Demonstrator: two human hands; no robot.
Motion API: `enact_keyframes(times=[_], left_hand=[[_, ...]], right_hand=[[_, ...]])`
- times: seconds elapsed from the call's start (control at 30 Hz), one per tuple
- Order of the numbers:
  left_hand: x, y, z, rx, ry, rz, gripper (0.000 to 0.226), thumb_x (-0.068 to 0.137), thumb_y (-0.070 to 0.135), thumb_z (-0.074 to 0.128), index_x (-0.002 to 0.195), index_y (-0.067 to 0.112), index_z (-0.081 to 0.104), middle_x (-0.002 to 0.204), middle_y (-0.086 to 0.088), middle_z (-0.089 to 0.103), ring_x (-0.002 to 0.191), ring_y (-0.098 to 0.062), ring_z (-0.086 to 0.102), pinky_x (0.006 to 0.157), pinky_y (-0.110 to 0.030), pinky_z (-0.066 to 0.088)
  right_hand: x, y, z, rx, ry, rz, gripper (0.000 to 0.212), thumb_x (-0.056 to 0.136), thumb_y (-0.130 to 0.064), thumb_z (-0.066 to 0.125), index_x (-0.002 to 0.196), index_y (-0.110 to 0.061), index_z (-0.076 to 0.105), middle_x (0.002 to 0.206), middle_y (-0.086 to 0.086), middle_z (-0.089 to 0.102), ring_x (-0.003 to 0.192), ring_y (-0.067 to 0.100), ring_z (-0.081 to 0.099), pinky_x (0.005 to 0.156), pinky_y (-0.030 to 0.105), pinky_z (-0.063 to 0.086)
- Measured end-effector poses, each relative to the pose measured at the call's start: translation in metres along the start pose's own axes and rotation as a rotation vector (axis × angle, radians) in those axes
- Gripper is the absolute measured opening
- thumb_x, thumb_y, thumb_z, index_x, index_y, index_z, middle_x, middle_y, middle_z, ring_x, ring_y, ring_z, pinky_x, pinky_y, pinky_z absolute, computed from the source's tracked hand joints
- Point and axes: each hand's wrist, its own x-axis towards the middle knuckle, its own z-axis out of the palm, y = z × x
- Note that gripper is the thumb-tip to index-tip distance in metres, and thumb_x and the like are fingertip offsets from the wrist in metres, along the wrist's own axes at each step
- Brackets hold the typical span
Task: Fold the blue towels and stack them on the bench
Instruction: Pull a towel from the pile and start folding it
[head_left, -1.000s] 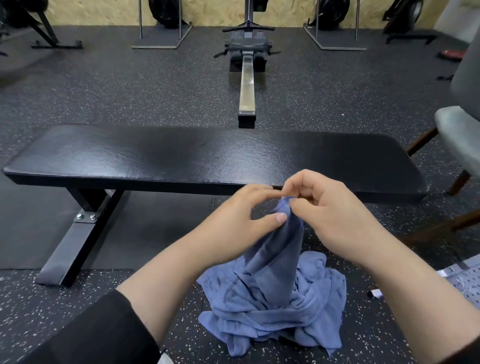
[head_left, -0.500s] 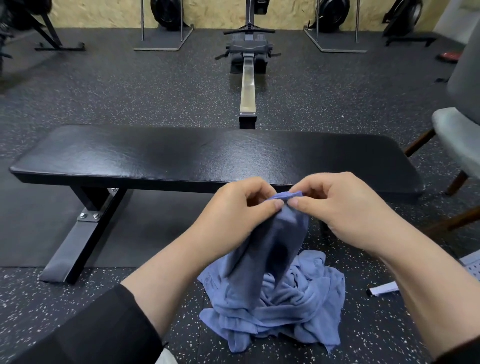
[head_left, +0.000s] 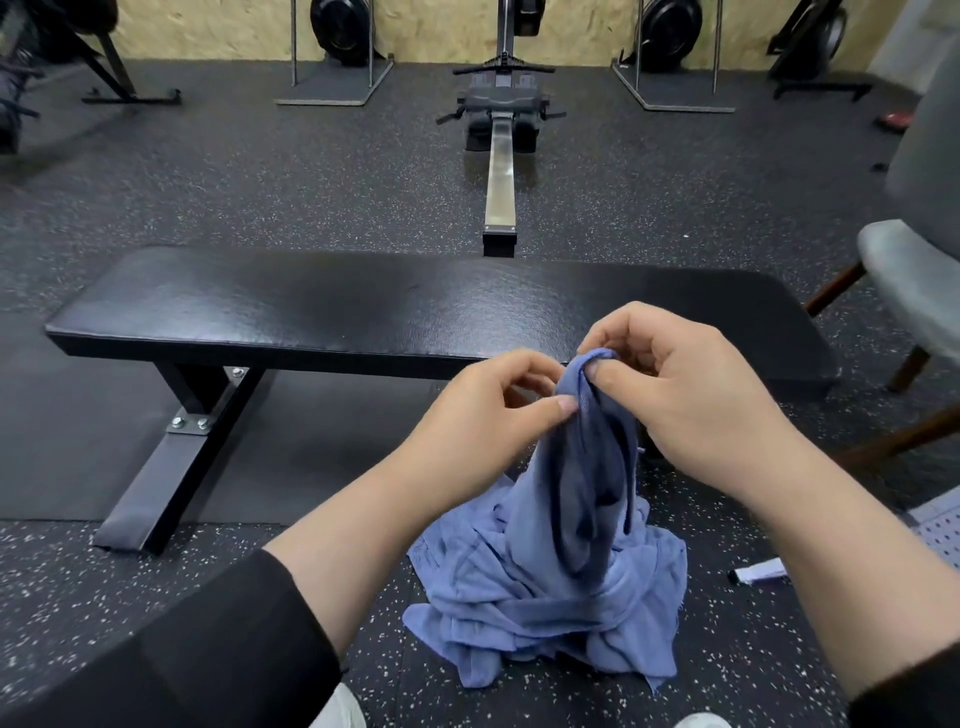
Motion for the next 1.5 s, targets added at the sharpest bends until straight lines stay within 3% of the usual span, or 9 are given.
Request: enact_keyframes(times=[0.07, 0.17, 0.33, 0.47, 0.7, 0.83, 1.23, 1.33, 1.5], left_hand=[[-0.001, 0.001, 0.005, 0.021, 0.11, 0.005, 0.021, 0.084, 0.023, 0.078, 0.095, 0.027, 0.06, 0.085, 0.008, 0.064, 0.071, -0.008, 0.058, 0.073, -0.023, 0.05], [-0.003, 0.007, 0.011, 0.032, 0.071, 0.018, 0.017, 0.086, 0.025, 0.078, 0.087, 0.017, 0.062, 0.075, 0.004, 0.062, 0.064, -0.005, 0.052, 0.058, -0.02, 0.046], [-0.007, 0.011, 0.015, 0.013, 0.054, 0.022, 0.009, 0.09, 0.029, 0.074, 0.089, 0.019, 0.073, 0.084, 0.005, 0.074, 0.073, -0.003, 0.063, 0.072, -0.02, 0.05], [-0.011, 0.015, 0.022, 0.064, 0.074, 0.016, 0.005, 0.09, 0.026, 0.069, 0.087, 0.024, 0.072, 0.078, 0.012, 0.072, 0.068, 0.003, 0.061, 0.066, -0.015, 0.044], [-0.012, 0.01, 0.026, 0.373, 0.084, -0.047, 0.007, 0.086, 0.022, 0.055, 0.079, 0.022, 0.053, 0.072, 0.007, 0.062, 0.077, -0.02, 0.059, 0.072, -0.037, 0.05], [-0.004, -0.002, 0.008, 0.526, 0.101, -0.088, 0.013, 0.086, 0.019, 0.051, 0.075, 0.024, 0.058, 0.071, 0.005, 0.063, 0.078, -0.028, 0.06, 0.065, -0.035, 0.047], [-0.002, -0.049, -0.087, 0.917, 0.177, -0.376, 0.026, 0.076, 0.008, 0.048, 0.079, 0.028, 0.064, 0.085, -0.004, 0.068, 0.082, -0.034, 0.062, 0.075, -0.038, 0.054], [-0.007, -0.051, -0.109, 0.859, 0.151, -0.444, 0.028, 0.081, 0.009, 0.051, 0.068, 0.031, 0.063, 0.084, -0.007, 0.071, 0.078, -0.032, 0.065, 0.07, -0.034, 0.053], [-0.018, -0.04, -0.113, 0.411, 0.225, -0.43, 0.02, 0.085, 0.004, 0.052, 0.078, 0.012, 0.069, 0.053, -0.006, 0.065, 0.038, -0.021, 0.05, 0.046, -0.023, 0.039]], right_hand=[[-0.001, -0.003, 0.0, 0.001, 0.015, 0.002, 0.017, 0.09, -0.011, 0.066, 0.084, -0.027, 0.068, 0.081, -0.011, 0.072, 0.07, 0.006, 0.063, 0.069, 0.027, 0.05], [0.0, -0.006, 0.0, -0.003, 0.043, 0.003, 0.017, 0.089, -0.009, 0.066, 0.083, -0.025, 0.068, 0.078, -0.008, 0.072, 0.064, 0.006, 0.059, 0.064, 0.026, 0.048], [-0.003, -0.01, -0.002, 0.016, 0.077, 0.008, 0.017, 0.087, -0.008, 0.066, 0.082, -0.024, 0.069, 0.079, -0.002, 0.073, 0.072, 0.022, 0.067, 0.066, 0.033, 0.053], [-0.007, -0.014, -0.001, 0.039, 0.063, 0.009, 0.015, 0.086, -0.007, 0.067, 0.083, -0.021, 0.07, 0.079, 0.0, 0.074, 0.074, 0.028, 0.068, 0.068, 0.04, 0.055], [-0.016, -0.014, 0.001, 0.042, 0.038, 0.018, 0.016, 0.087, -0.009, 0.067, 0.081, -0.023, 0.07, 0.072, -0.002, 0.071, 0.052, 0.013, 0.047, 0.053, 0.03, 0.04], [-0.018, -0.011, -0.008, 0.094, 0.101, 0.014, 0.022, 0.088, -0.001, 0.066, 0.08, -0.021, 0.071, 0.067, -0.009, 0.067, 0.05, 0.002, 0.05, 0.055, 0.023, 0.039], [-0.02, 0.029, -0.051, 0.156, 0.396, 0.129, 0.019, 0.087, -0.007, 0.067, 0.076, -0.022, 0.072, 0.061, -0.01, 0.065, 0.049, 0.0, 0.049, 0.048, 0.014, 0.038], [-0.021, 0.044, -0.059, 0.15, 0.412, 0.227, 0.017, 0.088, -0.006, 0.069, 0.078, -0.019, 0.073, 0.066, -0.004, 0.067, 0.056, 0.006, 0.054, 0.046, 0.017, 0.045], [-0.022, 0.065, -0.054, 0.294, 0.381, 0.376, 0.018, 0.091, -0.001, 0.067, 0.078, -0.013, 0.07, 0.083, 0.012, 0.066, 0.079, 0.022, 0.062, 0.052, 0.023, 0.057]])
